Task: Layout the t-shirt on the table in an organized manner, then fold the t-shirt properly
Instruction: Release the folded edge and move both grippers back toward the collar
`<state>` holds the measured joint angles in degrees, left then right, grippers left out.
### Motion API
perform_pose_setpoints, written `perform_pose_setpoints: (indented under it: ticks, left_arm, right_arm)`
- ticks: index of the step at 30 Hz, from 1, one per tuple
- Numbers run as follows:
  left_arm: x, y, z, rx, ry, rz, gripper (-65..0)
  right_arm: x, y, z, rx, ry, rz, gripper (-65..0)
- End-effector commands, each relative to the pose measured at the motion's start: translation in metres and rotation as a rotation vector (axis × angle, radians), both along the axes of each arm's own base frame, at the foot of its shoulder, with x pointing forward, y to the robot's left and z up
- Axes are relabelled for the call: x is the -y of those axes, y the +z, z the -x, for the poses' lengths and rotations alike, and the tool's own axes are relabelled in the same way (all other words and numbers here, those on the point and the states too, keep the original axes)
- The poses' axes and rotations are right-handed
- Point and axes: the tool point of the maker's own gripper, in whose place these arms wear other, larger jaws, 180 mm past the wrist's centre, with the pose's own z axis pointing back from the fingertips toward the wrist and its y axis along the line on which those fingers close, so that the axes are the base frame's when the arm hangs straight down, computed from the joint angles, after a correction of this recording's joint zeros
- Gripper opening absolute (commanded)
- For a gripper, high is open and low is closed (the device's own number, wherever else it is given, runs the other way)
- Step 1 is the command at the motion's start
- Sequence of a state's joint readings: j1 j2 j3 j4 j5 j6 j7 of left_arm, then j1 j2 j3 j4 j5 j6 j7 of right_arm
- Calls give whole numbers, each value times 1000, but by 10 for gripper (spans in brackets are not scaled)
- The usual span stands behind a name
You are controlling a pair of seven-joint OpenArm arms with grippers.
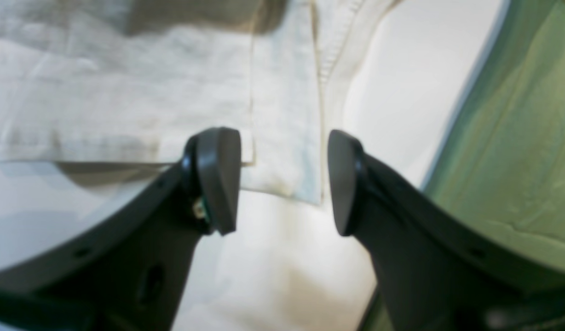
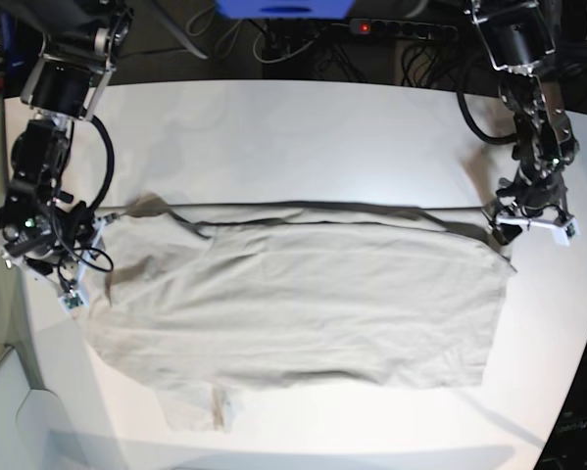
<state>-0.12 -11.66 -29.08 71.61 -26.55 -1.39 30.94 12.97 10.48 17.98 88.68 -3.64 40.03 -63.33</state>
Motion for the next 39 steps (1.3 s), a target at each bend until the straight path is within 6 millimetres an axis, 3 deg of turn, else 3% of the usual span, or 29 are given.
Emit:
perform_pose_setpoints:
  ticks: [1, 5, 11, 16, 19, 25, 31, 39]
  left_arm:
    - [-5, 1, -1, -10, -3, 0, -197]
    - [-5, -2, -3, -15, 1, 8, -227]
    - [-4, 1, -8, -4, 2, 10, -508]
    - [-3, 1, -8, -6, 0, 14, -521]
    - [-3, 0, -7, -8, 0, 14, -639]
    - [-3, 0, -6, -8, 0, 13, -650]
    - [-3, -1, -4, -11, -1, 12, -649]
    - [-2, -1, -4, -12, -1, 15, -649]
  right_arm:
    - [4, 16, -11, 53, 1, 10, -339]
    - [17, 17, -7, 62, -47, -1, -339]
    - [30, 14, 3, 31, -86, 10, -339]
    - [35, 0, 22, -30, -94, 24, -339]
    - [33, -9, 29, -40, -87, 16, -339]
    - [26, -21, 27, -4, -64, -29, -337]
    - [37, -36, 12, -19, -78, -75, -337]
    - [57, -24, 1, 25, -124, -85, -336]
